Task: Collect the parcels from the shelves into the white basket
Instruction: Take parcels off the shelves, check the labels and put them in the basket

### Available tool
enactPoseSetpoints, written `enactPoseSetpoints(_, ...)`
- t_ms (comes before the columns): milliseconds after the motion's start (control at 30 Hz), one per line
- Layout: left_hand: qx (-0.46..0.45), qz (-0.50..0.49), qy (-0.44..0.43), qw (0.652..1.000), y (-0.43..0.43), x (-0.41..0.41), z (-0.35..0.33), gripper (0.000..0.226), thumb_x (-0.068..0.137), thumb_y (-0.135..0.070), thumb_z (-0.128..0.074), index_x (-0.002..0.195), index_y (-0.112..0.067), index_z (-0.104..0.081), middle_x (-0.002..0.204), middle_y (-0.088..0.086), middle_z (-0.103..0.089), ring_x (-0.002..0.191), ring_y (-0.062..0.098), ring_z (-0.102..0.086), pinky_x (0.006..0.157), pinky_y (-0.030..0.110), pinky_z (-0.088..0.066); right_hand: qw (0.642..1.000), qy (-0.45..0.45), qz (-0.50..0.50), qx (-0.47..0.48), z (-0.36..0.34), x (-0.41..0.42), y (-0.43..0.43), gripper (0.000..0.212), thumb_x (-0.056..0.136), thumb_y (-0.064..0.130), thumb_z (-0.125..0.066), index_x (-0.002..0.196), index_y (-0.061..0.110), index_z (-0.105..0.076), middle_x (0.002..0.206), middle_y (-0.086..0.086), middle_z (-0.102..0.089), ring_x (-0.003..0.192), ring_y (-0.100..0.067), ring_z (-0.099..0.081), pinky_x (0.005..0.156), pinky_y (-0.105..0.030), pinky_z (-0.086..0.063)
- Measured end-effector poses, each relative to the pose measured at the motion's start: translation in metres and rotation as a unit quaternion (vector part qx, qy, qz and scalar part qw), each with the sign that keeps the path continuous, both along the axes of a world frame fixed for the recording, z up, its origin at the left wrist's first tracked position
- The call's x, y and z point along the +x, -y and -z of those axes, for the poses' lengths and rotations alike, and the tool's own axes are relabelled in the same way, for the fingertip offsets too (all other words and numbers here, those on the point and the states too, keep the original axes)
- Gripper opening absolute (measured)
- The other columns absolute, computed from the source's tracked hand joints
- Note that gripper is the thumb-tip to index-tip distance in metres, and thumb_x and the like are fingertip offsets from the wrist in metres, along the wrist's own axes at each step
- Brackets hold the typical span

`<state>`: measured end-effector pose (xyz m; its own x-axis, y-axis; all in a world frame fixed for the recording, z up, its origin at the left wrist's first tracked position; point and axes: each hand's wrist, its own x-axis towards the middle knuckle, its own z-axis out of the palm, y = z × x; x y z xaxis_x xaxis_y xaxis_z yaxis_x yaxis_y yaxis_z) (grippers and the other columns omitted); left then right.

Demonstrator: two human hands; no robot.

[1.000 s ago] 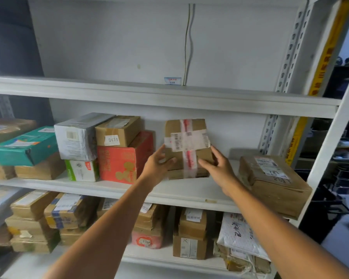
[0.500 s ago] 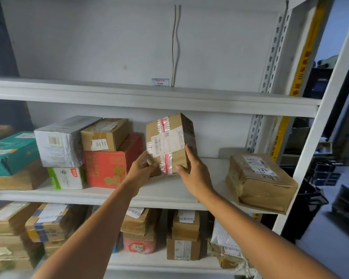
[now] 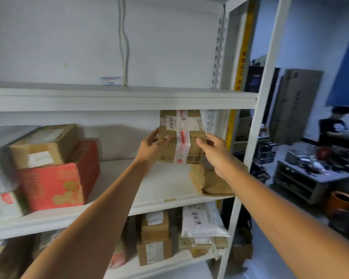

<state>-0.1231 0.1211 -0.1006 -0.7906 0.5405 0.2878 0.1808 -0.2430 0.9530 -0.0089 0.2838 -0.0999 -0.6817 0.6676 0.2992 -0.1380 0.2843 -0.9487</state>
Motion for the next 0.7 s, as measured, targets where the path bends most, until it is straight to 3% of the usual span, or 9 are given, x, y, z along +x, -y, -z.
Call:
enactPoseSetpoints(67, -0.007, 0.023, 0.003, 1.0, -0.024, 0.008, -0.006, 0.05, 0.09, -0.027, -0.065, 0.137, -0.032, -0.049, 0.115, -0.002, -0.068, 0.093, 0.009, -0.067, 0.073, 0.027, -0.054, 1.0, 0.009, 0.029, -0.001, -0.004, 0.014, -0.017, 0.053, 0.09, 0.034, -0.065, 0.14, 0.026, -0.047, 0.102, 0.027, -0.057, 0.102, 0.001, -0.055, 0.075, -0.016, -0.047)
enactPoseSetpoints(133, -0.015, 0.043, -0.005, 0.999, -0.046, 0.016, -0.007, 0.051, 0.089, -0.033, -0.066, 0.136, -0.035, -0.048, 0.114, -0.002, -0.066, 0.094, 0.007, -0.065, 0.073, 0.027, -0.053, 0.999, 0.025, 0.047, -0.01, -0.008, 0.026, -0.034, 0.063, 0.088, 0.039, -0.067, 0.144, 0.029, -0.04, 0.124, 0.017, -0.056, 0.117, -0.008, -0.052, 0.092, -0.03, -0.049)
enactPoseSetpoints(200, -0.02, 0.069, -0.005, 0.997, -0.065, 0.019, -0.002, 0.05, 0.088, -0.038, -0.066, 0.134, -0.04, -0.048, 0.118, -0.002, -0.064, 0.1, 0.012, -0.064, 0.083, 0.033, -0.054, 0.997, 0.041, 0.068, -0.015, -0.011, 0.035, -0.048, 0.067, 0.087, 0.04, -0.068, 0.146, 0.031, -0.038, 0.139, 0.007, -0.051, 0.128, -0.017, -0.047, 0.104, -0.045, -0.043)
enactPoseSetpoints(233, -0.024, 0.085, 0.0, 0.996, -0.074, 0.02, 0.001, 0.046, 0.087, -0.04, -0.066, 0.13, -0.045, -0.049, 0.12, -0.002, -0.063, 0.103, 0.014, -0.063, 0.088, 0.037, -0.053, 0.996, 0.044, 0.076, -0.014, -0.01, 0.039, -0.055, 0.064, 0.087, 0.039, -0.069, 0.144, 0.032, -0.041, 0.135, 0.008, -0.055, 0.126, -0.017, -0.05, 0.101, -0.045, -0.045)
enactPoseSetpoints(300, -0.035, 0.11, 0.001, 0.993, -0.089, 0.023, 0.007, 0.034, 0.087, -0.043, -0.064, 0.119, -0.049, -0.052, 0.122, -0.004, -0.063, 0.1, 0.011, -0.064, 0.087, 0.037, -0.054, 0.995, 0.043, 0.087, -0.011, -0.007, 0.046, -0.063, 0.051, 0.087, 0.036, -0.069, 0.135, 0.034, -0.052, 0.116, 0.015, -0.064, 0.115, -0.012, -0.057, 0.084, -0.032, -0.049)
enactPoseSetpoints(367, -0.052, 0.118, 0.008, 0.992, -0.101, 0.026, 0.012, 0.039, 0.087, -0.046, -0.063, 0.125, -0.044, -0.053, 0.121, -0.006, -0.064, 0.097, 0.009, -0.064, 0.083, 0.034, -0.055, 0.993, 0.047, 0.104, -0.007, -0.002, 0.05, -0.07, 0.038, 0.088, 0.035, -0.068, 0.124, 0.037, -0.059, 0.107, 0.019, -0.066, 0.107, -0.009, -0.06, 0.075, -0.026, -0.046)
enactPoseSetpoints(467, -0.081, 0.123, 0.001, 0.989, -0.112, 0.031, 0.017, 0.042, 0.087, -0.048, -0.062, 0.127, -0.048, -0.05, 0.117, -0.007, -0.065, 0.095, 0.01, -0.064, 0.082, 0.033, -0.055, 0.987, 0.066, 0.146, -0.006, 0.004, 0.054, -0.081, 0.029, 0.088, 0.039, -0.067, 0.116, 0.032, -0.062, 0.106, 0.013, -0.067, 0.102, -0.012, -0.061, 0.08, -0.031, -0.048)
enactPoseSetpoints(567, -0.108, 0.133, -0.039, 0.984, -0.117, 0.035, 0.018, 0.046, 0.089, -0.044, -0.061, 0.133, -0.045, -0.047, 0.113, -0.01, -0.062, 0.093, 0.009, -0.06, 0.073, 0.023, -0.05, 0.982, 0.078, 0.171, -0.003, 0.009, 0.056, -0.09, 0.03, 0.089, 0.042, -0.063, 0.115, 0.025, -0.062, 0.107, 0.005, -0.068, 0.099, -0.014, -0.062, 0.079, -0.033, -0.049)
enactPoseSetpoints(700, -0.129, 0.147, -0.083, 0.977, -0.118, 0.041, 0.015, 0.049, 0.091, -0.019, -0.062, 0.134, -0.032, -0.045, 0.12, -0.004, -0.061, 0.112, 0.019, -0.058, 0.086, 0.029, -0.048, 0.98, 0.096, 0.17, 0.031, 0.007, 0.06, -0.092, 0.039, 0.09, 0.046, -0.06, 0.122, 0.023, -0.058, 0.11, 0.005, -0.065, 0.093, -0.009, -0.06, 0.081, -0.033, -0.051)
